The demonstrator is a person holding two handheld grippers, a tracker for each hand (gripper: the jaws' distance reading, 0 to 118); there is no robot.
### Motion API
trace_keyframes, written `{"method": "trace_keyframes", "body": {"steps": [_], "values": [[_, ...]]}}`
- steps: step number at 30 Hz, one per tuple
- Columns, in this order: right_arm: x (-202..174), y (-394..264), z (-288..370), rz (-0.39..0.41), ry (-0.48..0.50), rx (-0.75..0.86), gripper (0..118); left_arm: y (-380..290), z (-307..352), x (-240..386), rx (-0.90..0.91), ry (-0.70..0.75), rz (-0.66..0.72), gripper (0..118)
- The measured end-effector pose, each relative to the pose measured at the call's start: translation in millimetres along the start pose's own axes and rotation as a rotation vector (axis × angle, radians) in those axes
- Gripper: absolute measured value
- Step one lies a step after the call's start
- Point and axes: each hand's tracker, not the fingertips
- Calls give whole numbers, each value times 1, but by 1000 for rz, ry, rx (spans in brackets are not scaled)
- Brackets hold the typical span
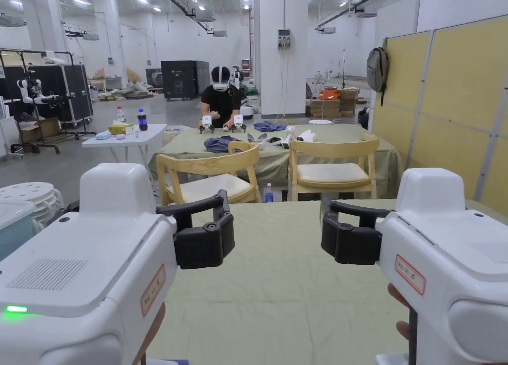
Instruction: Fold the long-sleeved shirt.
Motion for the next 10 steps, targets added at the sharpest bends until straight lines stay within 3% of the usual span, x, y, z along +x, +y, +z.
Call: {"method": "trace_keyframes", "body": {"steps": [10], "values": [[8, -3, -6, 1, -2, -6, 118, -3, -3, 1, -16, -8, -1, 118]]}}
